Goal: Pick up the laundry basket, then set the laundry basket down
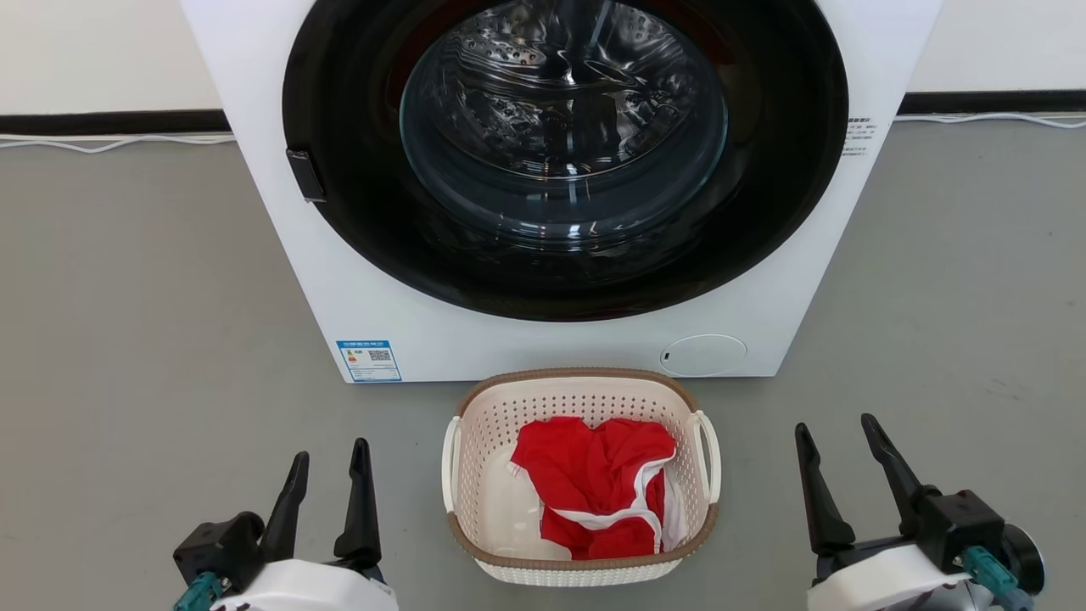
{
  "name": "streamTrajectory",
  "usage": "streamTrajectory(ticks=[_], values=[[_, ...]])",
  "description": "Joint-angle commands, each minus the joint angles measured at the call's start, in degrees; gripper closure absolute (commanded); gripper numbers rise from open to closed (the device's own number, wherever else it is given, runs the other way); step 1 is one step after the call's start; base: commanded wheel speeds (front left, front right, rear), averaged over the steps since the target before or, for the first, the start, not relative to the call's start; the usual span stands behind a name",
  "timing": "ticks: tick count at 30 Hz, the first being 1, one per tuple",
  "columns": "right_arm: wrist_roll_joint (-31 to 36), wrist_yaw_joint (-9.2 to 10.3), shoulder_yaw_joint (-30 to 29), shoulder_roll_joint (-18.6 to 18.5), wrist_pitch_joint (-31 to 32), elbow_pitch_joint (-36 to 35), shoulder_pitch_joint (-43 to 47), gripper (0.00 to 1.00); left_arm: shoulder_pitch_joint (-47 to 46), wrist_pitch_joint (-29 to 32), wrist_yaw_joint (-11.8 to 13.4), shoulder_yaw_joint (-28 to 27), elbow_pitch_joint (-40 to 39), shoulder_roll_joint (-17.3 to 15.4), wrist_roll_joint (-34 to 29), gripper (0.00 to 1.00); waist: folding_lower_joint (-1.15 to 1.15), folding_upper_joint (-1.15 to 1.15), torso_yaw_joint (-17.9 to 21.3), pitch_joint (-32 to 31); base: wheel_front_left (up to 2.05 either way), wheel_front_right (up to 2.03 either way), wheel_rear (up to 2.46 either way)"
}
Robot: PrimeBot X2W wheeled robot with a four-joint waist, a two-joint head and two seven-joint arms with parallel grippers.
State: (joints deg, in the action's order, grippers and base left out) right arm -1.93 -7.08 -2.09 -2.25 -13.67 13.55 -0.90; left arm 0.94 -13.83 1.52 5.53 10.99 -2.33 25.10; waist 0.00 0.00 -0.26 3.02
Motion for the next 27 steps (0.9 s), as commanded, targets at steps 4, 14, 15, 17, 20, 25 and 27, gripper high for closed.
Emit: streamTrajectory(ticks=[4,14,15,17,20,25,27], values=[[3.23,-0.41,1.46,-0.63,-1.33,-1.77,-1.45,0.0,-0.65,-1.17,0.58,-1.24,-1.94,-0.54,-2.65,0.0,0.0,0.0,0.05,0.08,0.0,0.0,0.0],[3.09,-0.41,1.34,-0.63,-1.33,-1.69,-1.47,0.0,-0.74,-1.17,0.62,-1.11,-1.9,-0.54,-2.6,0.0,0.0,0.0,0.04,0.22,0.0,0.0,0.0],[3.09,-0.41,1.32,-0.63,-1.33,-1.69,-1.5,0.0,-0.77,-1.17,0.64,-1.08,-1.89,-0.54,-2.6,0.0,0.0,0.0,0.03,0.27,0.0,0.0,0.0],[3.09,-0.41,1.29,-0.63,-1.33,-1.67,-1.53,0.0,-0.82,-1.17,0.65,-1.05,-1.87,-0.54,-2.59,0.0,0.0,0.0,0.02,0.29,0.0,0.0,0.0],[3.11,-0.41,1.21,-0.63,-1.33,-1.58,-1.59,0.0,-0.91,-1.17,0.71,-1.0,-1.82,-0.54,-2.54,0.0,0.0,0.0,-0.01,0.37,0.0,0.0,0.0],[3.05,-0.41,1.04,-0.63,-1.33,-1.4,-1.76,0.0,-1.09,-1.17,0.72,-0.91,-1.76,-0.54,-2.52,0.0,0.0,0.0,-0.01,0.93,0.0,0.0,0.0],[2.88,-0.41,0.83,-0.63,-1.33,-0.89,-1.95,0.0,-1.35,-1.17,0.68,-0.8,-1.72,-0.54,-2.5,0.0,0.0,0.0,-0.01,1.58,0.0,0.0,0.0]])
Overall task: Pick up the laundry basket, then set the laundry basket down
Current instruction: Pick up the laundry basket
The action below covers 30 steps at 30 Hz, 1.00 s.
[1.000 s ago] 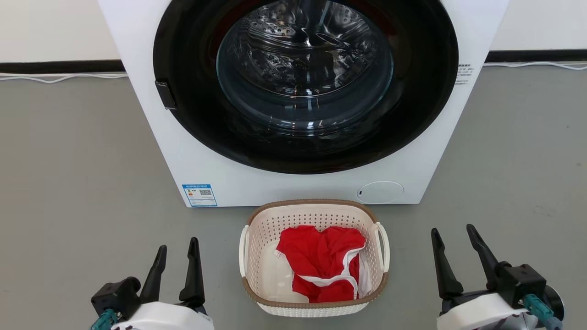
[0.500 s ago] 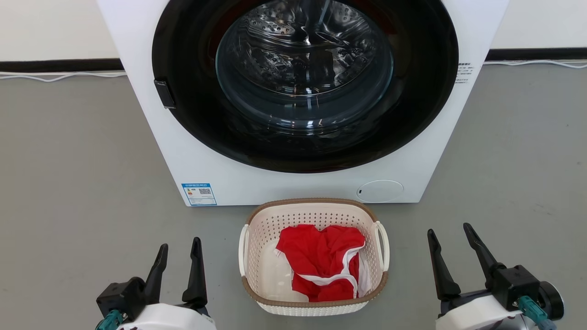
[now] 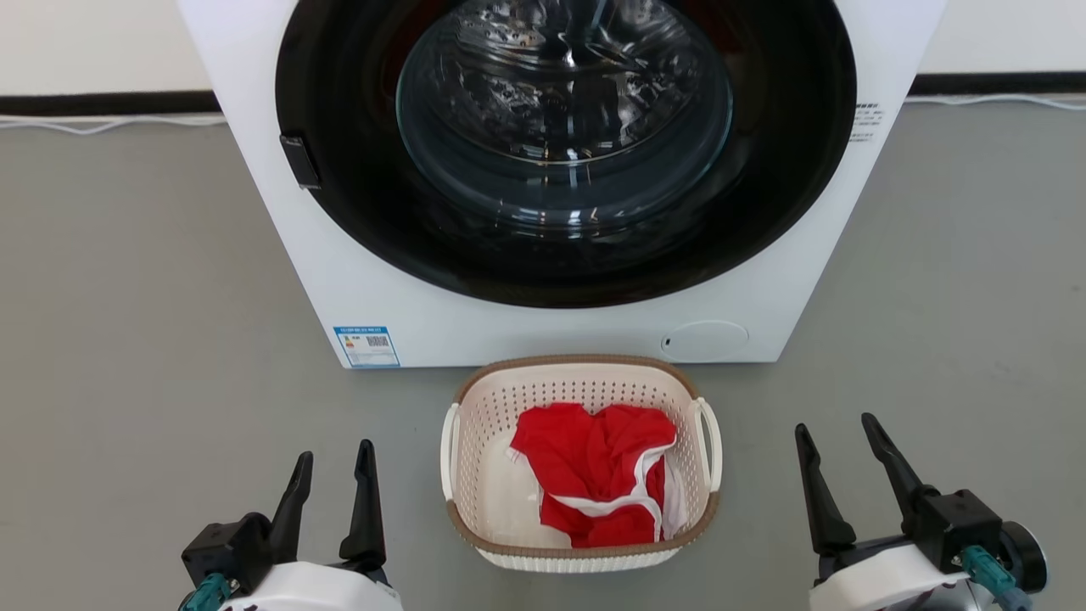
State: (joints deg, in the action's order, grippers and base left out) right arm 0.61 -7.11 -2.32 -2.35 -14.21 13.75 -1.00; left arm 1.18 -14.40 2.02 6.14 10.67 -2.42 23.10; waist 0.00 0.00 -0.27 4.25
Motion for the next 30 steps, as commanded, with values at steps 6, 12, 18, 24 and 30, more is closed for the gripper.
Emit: streamTrajectory(ticks=[6,12,18,24,30], values=[[-0.24,-0.37,-0.53,-0.53,-0.79,1.77,-4.35,0.0,-4.0,-0.6,0.11,-0.65,-0.55,-0.45,-0.9,0.0,0.0,0.0,0.05,4.7,0.0,0.0,0.0],[-0.2,-0.37,-2.14,-0.53,-0.79,4.07,-9.46,0.0,-8.84,-0.6,-0.17,0.42,2.02,-0.45,-1.77,0.0,0.0,0.0,0.14,10.6,0.0,0.0,0.0],[-0.2,-0.37,-4.25,-0.53,-0.79,9.69,-15.65,0.0,-15.41,-0.6,-0.56,1.94,6.55,-0.45,-2.51,0.0,0.0,0.0,0.01,17.23,0.0,0.0,0.0],[1.34,-0.37,-5.27,-0.53,0.75,19.62,-23.64,0.0,-23.85,-0.6,-0.94,4.53,15.11,-0.45,-3.12,0.0,0.0,0.0,0.07,23.96,0.0,0.0,0.0],[3.99,-0.37,-5.32,-0.53,2.45,27.15,-32.02,0.0,-33.39,-0.53,-0.71,7.98,26.15,-0.45,-0.6,0.0,0.0,0.0,0.44,31.02,0.0,0.0,0.0]])
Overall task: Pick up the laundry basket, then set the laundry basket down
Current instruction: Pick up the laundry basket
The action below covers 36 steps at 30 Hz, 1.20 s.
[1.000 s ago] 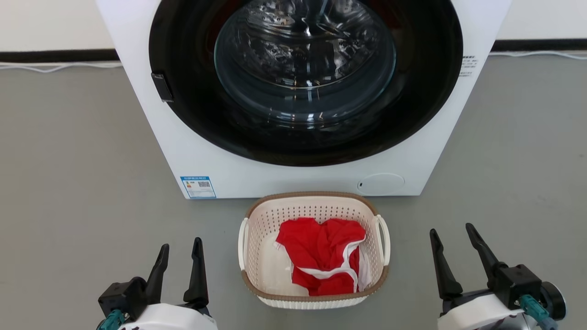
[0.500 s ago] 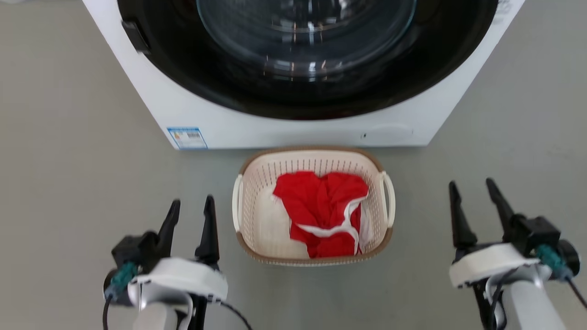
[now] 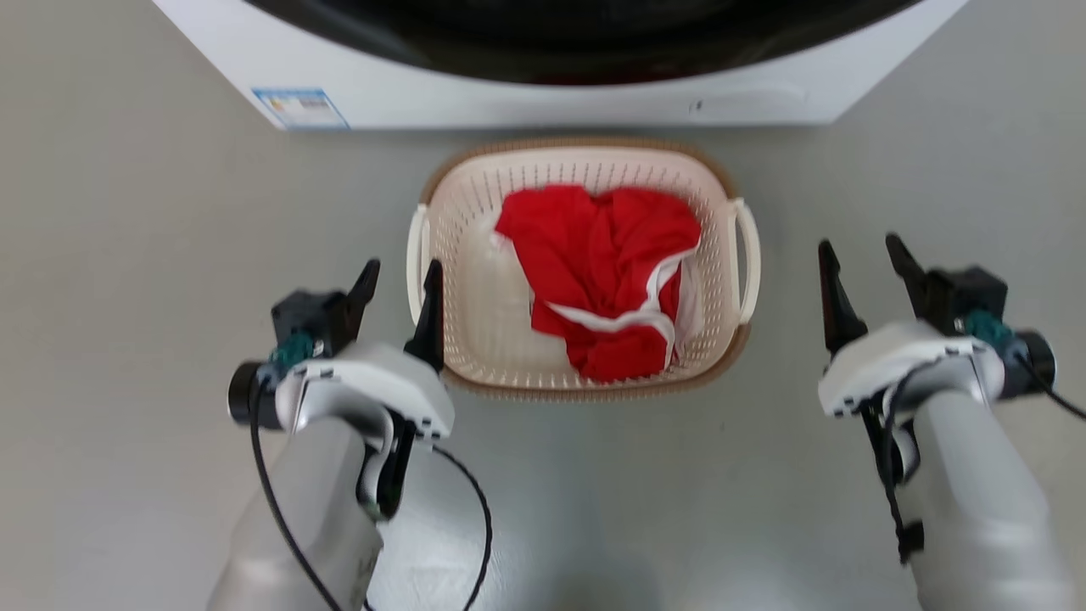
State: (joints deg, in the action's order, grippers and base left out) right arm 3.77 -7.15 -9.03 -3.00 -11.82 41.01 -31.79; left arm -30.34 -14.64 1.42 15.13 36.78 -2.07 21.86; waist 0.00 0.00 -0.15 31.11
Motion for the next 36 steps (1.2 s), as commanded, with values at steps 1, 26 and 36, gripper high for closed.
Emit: streamTrajectory(ticks=[1,26,36], values=[[1.31,-0.34,1.56,0.13,0.18,1.0,-2.55,0.0,-3.38,-0.29,0.04,-0.44,1.61,-0.81,0.86,0.0,0.0,0.0,0.51,5.25,0.0,0.0,0.0],[4.36,-0.34,3.69,0.13,-2.97,16.95,-17.37,0.0,-19.35,-0.35,2.78,3.39,16.24,-0.81,3.75,0.0,0.0,0.0,-0.15,18.45,0.0,0.0,0.0],[3.68,-0.34,5.77,0.13,-3.15,18.17,-20.2,0.0,-22.51,-0.36,3.47,5.14,18.01,-0.81,4.65,0.0,0.0,0.0,-0.57,22.39,0.0,0.0,0.0]])
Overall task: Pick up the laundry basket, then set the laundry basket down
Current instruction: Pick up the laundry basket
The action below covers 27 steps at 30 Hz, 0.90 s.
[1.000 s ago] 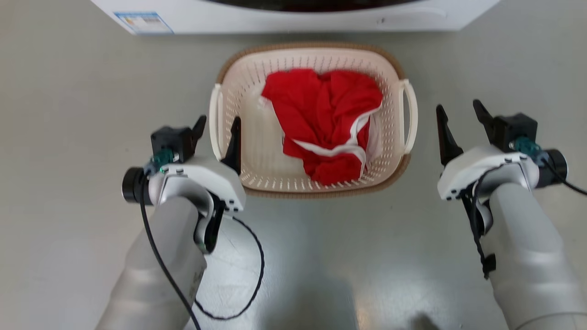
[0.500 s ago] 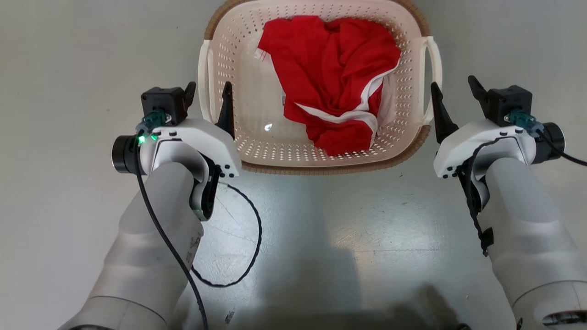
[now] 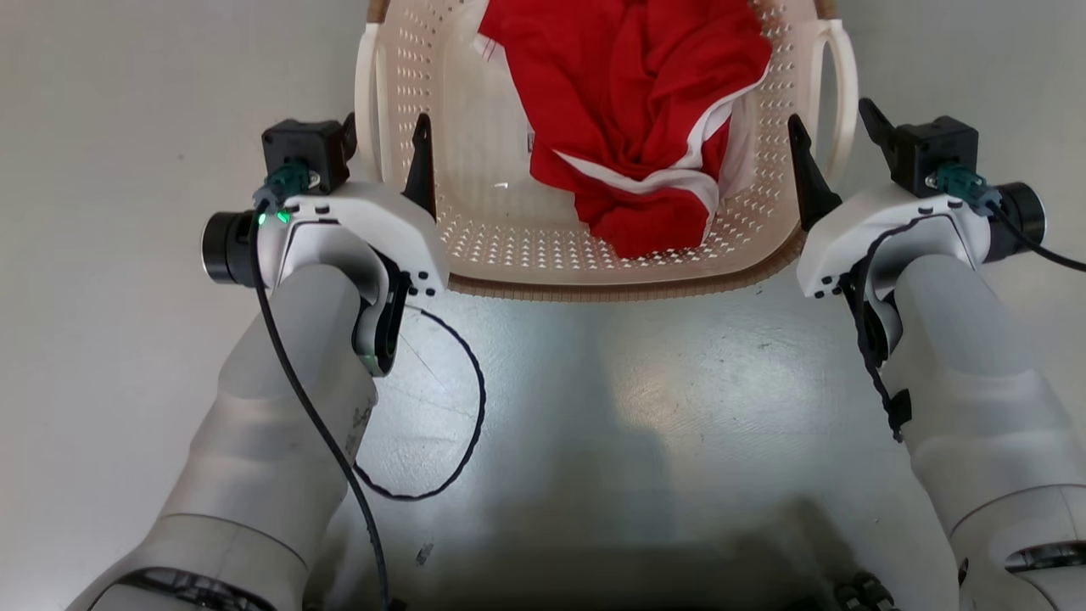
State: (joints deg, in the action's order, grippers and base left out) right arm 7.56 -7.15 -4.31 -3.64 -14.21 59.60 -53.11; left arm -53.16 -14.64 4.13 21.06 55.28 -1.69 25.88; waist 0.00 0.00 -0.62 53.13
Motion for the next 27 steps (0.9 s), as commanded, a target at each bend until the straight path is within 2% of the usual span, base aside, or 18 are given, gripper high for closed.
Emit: streamTrajectory(ticks=[1,27], values=[[-0.22,-0.34,1.19,0.76,-0.76,-0.36,0.88,0.0,-0.03,-0.36,0.81,-0.58,-0.37,-1.19,0.75,0.0,0.0,0.0,-0.17,0.69,0.0,0.0,0.0],[-2.44,-0.34,3.38,0.76,-0.78,-0.59,0.53,0.0,-2.05,-0.36,1.26,1.14,1.17,-1.19,2.02,0.0,0.0,0.0,-0.59,2.62,0.0,0.0,0.0]])
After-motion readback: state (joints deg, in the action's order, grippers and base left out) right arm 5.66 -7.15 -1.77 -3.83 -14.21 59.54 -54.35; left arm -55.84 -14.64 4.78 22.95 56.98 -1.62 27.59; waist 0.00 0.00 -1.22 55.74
